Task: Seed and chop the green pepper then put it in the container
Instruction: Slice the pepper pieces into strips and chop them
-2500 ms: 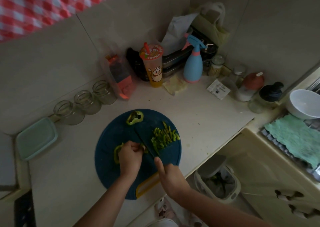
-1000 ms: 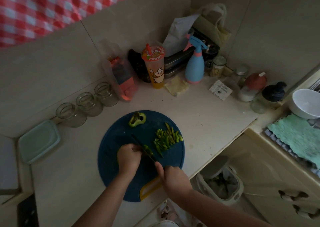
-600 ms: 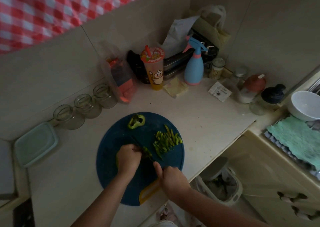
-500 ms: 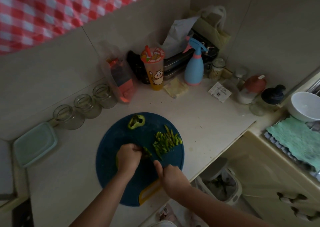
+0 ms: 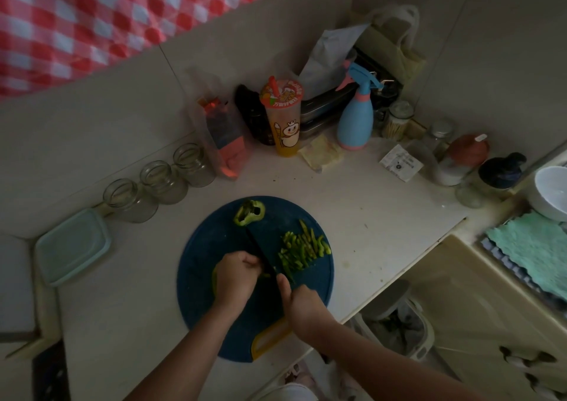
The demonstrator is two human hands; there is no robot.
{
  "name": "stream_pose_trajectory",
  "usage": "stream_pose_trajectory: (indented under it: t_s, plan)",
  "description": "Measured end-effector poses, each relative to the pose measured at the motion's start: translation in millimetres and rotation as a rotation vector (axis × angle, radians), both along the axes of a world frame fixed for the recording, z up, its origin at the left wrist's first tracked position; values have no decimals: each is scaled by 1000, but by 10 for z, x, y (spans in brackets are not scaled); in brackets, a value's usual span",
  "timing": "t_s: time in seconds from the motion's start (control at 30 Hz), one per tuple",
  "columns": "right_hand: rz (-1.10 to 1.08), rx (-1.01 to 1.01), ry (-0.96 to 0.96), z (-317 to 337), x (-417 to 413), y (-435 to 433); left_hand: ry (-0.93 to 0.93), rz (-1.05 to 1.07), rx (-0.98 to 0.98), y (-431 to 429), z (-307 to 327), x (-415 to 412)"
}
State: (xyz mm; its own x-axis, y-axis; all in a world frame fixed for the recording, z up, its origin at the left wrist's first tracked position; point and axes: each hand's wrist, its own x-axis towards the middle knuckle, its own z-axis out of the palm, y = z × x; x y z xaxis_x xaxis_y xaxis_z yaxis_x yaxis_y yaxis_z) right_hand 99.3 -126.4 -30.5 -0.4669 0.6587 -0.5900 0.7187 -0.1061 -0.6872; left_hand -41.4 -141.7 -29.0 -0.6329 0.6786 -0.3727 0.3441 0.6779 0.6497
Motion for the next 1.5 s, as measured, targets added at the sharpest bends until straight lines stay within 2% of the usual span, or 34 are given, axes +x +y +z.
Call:
stream_pose_trajectory:
  t_s: [0.2,0.37,0.57,0.67,0.87,1.0,1.5]
  plan:
    - [-44,-2,-46,-85,-118,0,211,-114,171,-146,-11,108]
    - [-83,-16,-16,-39,-32,2,258,-118,219,-209,-50,166]
    - [-127,-13,27,2,226,-136,214,49,197,-148,-74,189]
    - [-144,2,27,4,329,-110,157,66,206,-169,-83,193]
    - [-21,93,-9,-49,421,-146,63,118,191,-156,-59,232]
    - [-71,84,27,14,395,-226,25,151,177,-154,-60,245]
    - [-9,141,26,-16,300,-355,53,166,77,-118,24,333]
